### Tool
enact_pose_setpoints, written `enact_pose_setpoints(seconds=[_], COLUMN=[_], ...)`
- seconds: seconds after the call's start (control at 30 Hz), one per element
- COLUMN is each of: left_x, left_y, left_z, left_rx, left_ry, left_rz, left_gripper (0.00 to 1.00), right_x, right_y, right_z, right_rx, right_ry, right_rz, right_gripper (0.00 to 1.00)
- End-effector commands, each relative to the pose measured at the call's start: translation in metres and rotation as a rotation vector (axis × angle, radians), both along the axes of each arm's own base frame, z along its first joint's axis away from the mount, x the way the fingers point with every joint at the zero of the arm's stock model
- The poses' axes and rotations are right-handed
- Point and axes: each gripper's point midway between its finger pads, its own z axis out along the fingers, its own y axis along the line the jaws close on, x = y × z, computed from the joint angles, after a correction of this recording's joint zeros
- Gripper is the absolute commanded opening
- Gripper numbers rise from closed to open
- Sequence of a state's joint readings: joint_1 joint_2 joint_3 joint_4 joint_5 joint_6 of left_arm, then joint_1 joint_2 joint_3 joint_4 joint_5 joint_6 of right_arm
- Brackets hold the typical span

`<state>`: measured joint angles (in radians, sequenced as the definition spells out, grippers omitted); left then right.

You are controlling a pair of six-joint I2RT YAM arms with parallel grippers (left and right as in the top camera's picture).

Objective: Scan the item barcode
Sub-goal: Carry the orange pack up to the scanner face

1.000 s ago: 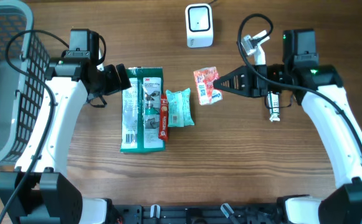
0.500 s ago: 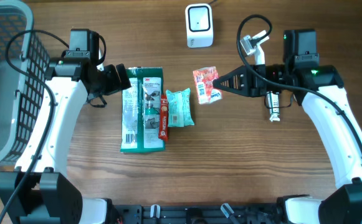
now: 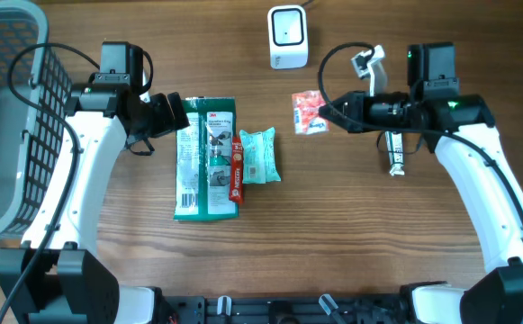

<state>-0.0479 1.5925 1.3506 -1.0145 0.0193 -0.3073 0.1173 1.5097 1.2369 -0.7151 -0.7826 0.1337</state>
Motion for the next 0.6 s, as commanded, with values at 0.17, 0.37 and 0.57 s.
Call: enact_pose_setpoints(seconds=[0.17, 0.37, 0.57], left_x=[0.002, 0.002, 0.002], left_y=[0.001, 0.001, 0.001], left_z=[0.002, 0.002, 0.002], left_rx=[0.017, 0.017, 0.017], left_ry=[-0.008, -0.008, -0.008], left_rz=[-0.013, -0.013, -0.013], left_gripper=[1.00, 1.00, 1.00], right_x=[0.032, 0.065, 0.118], right_y=[-0.043, -0.056, -0.027], right_z=[-0.001, 0.064, 0.089], right_rx=[-0.276, -0.475, -0.654], right_ry=[-0.050, -0.182, -0.441], right_rz=[-0.230, -0.265, -0.183], right_gripper=[0.04, 0.04, 0.04])
